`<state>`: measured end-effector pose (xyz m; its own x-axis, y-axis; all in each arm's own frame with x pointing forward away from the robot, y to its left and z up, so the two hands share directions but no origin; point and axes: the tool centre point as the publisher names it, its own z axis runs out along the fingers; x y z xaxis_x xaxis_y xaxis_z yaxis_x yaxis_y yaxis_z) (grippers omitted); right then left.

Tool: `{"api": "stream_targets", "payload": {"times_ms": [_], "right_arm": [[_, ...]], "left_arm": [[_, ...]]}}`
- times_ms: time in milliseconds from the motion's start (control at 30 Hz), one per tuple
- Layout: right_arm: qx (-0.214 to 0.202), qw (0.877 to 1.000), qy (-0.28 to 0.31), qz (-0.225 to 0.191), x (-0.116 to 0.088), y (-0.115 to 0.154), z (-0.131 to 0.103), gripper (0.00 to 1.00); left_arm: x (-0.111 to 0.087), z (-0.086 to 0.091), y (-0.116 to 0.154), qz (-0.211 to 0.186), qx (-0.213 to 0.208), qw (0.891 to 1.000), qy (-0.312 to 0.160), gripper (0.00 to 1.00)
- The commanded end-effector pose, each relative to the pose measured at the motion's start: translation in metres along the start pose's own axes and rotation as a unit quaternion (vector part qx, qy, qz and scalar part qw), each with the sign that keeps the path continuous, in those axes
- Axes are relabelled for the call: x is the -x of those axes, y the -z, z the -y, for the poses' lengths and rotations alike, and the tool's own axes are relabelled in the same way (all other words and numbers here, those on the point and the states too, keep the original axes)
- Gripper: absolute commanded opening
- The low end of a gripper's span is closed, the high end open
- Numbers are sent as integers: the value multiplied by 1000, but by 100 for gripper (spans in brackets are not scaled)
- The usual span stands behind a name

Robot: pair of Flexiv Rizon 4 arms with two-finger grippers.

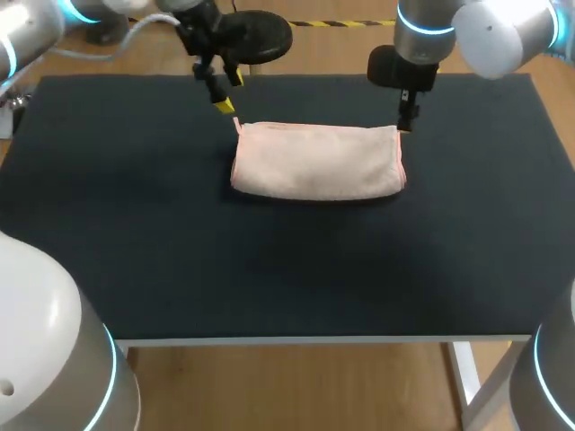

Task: Fold the towel

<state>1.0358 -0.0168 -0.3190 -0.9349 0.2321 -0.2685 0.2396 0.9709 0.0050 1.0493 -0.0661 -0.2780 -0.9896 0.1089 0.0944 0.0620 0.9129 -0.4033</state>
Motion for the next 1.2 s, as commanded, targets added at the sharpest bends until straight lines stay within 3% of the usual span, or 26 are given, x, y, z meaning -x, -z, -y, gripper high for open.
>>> {"api": "stream_targets", "payload": {"times_ms": [33, 133, 200, 667, 733, 800, 867, 900, 1000, 1167, 1200], "right_arm": [[1, 1000, 4, -2, 0, -1, -6, 100], [-22, 999, 29, 13, -1, 4, -10, 100], [-42, 997, 54, 21, -2, 7, -12, 100], [-42, 997, 54, 21, -2, 7, -12, 100], [-3, 997, -73, -24, 19, 11, -10, 100], [60, 979, -174, -92, 31, 13, -3, 100], [129, 939, -278, -155, 36, 13, 8, 100], [150, 924, -310, -167, 35, 13, 11, 100], [205, 880, -379, -200, 32, 11, 20, 100], [285, 784, -486, -261, 31, 8, 35, 100], [289, 778, -489, -268, 30, 7, 37, 100]], "left_arm": [[-20, -12, 3, 71, -90, 993, 8, 100], [-22, -12, 3, 67, -83, 994, -9, 100], [-21, -6, 3, 44, -17, 998, -31, 100], [-21, -6, 3, 44, -17, 998, -31, 100], [-21, -6, 3, 44, -17, 998, -31, 100], [-21, -6, 3, 44, -17, 998, -31, 100], [-21, -6, 3, 44, -17, 998, -31, 100], [-21, -6, 3, 44, -17, 998, -31, 100], [-21, -6, 3, 44, -17, 998, -31, 100], [-21, -6, 3, 44, -17, 998, -31, 100], [-21, -6, 3, 44, -17, 998, -31, 100]]}}
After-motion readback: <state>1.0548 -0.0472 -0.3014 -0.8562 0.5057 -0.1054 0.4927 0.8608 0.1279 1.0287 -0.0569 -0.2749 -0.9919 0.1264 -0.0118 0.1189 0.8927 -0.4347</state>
